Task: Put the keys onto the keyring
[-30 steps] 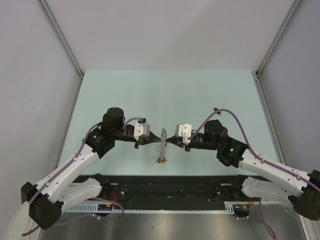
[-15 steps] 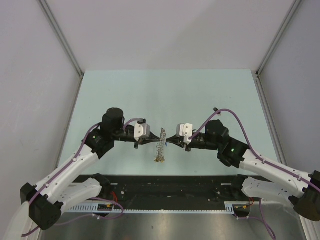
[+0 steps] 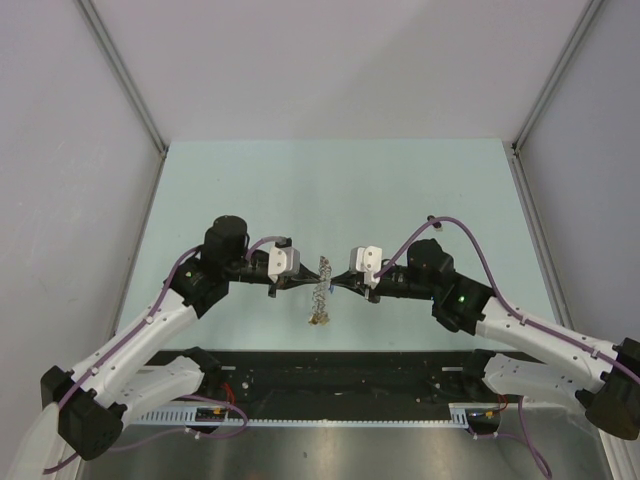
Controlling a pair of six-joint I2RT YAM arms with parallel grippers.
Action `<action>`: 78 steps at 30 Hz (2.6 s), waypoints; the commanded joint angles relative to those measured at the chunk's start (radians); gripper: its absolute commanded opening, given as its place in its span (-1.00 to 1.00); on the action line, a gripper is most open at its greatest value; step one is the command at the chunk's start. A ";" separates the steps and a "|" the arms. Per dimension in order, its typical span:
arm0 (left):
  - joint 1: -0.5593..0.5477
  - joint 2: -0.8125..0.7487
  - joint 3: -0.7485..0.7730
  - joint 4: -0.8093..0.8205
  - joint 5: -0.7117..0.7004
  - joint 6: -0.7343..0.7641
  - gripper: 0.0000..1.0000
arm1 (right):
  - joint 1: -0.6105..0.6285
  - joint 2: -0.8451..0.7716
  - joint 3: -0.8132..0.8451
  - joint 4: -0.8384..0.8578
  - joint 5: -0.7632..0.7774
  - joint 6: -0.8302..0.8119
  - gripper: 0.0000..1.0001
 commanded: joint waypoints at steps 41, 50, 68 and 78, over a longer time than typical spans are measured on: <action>-0.006 -0.032 0.050 0.017 0.043 0.033 -0.99 | -0.007 0.003 0.010 0.050 -0.012 0.022 -1.00; -0.005 -0.031 0.052 0.016 0.051 0.031 -0.99 | -0.010 0.003 0.010 0.048 -0.016 0.023 -1.00; -0.018 -0.017 0.064 0.005 0.060 0.016 -0.99 | -0.012 0.028 0.010 0.094 -0.029 0.057 -1.00; -0.027 -0.018 0.064 0.010 0.055 0.014 -0.99 | -0.018 0.043 0.014 0.102 -0.035 0.071 -1.00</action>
